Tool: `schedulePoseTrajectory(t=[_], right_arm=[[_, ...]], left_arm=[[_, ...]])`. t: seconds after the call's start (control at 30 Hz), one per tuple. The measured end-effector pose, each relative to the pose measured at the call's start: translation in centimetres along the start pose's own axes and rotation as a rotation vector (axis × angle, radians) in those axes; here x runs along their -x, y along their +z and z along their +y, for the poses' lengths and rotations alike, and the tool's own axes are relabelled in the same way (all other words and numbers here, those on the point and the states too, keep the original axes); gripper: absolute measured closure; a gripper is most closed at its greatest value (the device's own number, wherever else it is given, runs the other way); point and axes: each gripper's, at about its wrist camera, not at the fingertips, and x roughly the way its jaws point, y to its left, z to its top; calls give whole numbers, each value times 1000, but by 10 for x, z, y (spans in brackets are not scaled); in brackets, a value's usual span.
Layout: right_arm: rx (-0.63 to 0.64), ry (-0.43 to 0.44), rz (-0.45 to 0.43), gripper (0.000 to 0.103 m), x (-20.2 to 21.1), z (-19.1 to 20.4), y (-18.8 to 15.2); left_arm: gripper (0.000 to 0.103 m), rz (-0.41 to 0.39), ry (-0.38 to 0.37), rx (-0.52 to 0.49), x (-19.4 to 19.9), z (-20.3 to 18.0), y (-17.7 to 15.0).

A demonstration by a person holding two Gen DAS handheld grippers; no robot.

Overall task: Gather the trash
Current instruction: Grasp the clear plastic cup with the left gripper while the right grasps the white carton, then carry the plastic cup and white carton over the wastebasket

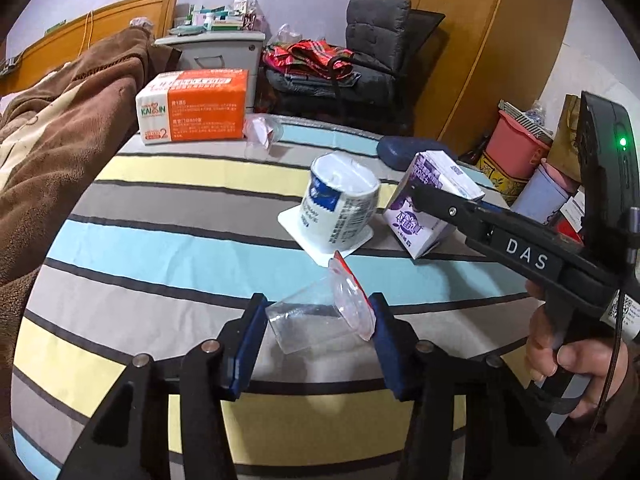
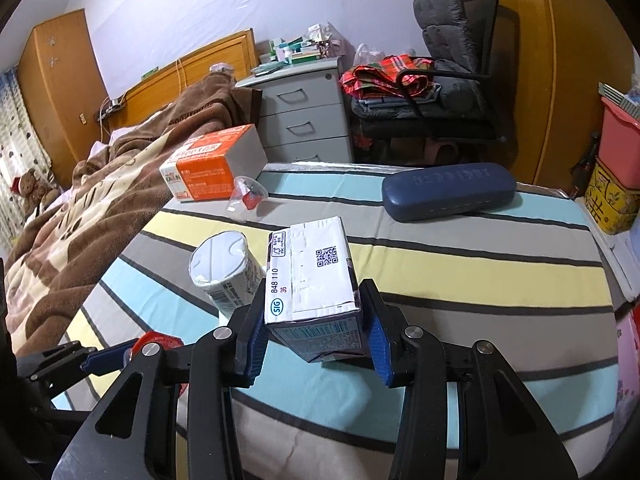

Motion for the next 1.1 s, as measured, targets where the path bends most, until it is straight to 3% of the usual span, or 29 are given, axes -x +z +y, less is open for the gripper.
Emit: schedulePoseTrajectory(t=[0.5,1.1], right_arm=[[-66,-27,-88,59,60,-19,-16],[-134,-124,-208,59,136,-49,-47]], left_arm=[[50,-75,-46,-76,44,-44,-3],[50,-134,-154,-228,76,-137,-19]])
